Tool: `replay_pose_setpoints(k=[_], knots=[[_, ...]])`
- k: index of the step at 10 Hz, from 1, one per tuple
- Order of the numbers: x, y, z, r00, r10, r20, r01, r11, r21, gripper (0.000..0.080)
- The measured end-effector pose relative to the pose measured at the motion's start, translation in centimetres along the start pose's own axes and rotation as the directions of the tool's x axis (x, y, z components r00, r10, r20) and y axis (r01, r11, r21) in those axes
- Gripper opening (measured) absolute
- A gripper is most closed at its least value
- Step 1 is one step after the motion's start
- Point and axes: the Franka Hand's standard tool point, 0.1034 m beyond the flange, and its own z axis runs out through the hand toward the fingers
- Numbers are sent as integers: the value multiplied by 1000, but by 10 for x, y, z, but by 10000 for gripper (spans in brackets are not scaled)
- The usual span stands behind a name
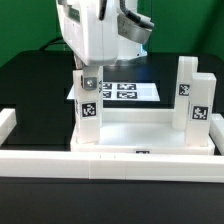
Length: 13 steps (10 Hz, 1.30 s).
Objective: Assemble desk
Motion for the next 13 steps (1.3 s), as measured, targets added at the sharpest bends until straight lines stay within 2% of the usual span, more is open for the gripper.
replay_pose_setpoints(k=[1,2,3,4,5,6,10,12,13], knots=[[0,0,0,997,75,1,-75,997,1,291],[0,0,0,998,61,1,-61,998,0,291],[-1,1,1,1000,26,3,-26,1000,-5,448],[-1,2,1,1000,-19,7,19,1000,-10,448],[-2,1,1,993,-116,7,116,993,-10,573],[-3,1,1,982,-189,8,189,982,-9,634],[-2,1,1,897,-442,8,442,897,-7,649],[-2,1,1,781,-625,3,625,781,-21,649],[-1,0,1,735,-678,0,678,735,-20,649]])
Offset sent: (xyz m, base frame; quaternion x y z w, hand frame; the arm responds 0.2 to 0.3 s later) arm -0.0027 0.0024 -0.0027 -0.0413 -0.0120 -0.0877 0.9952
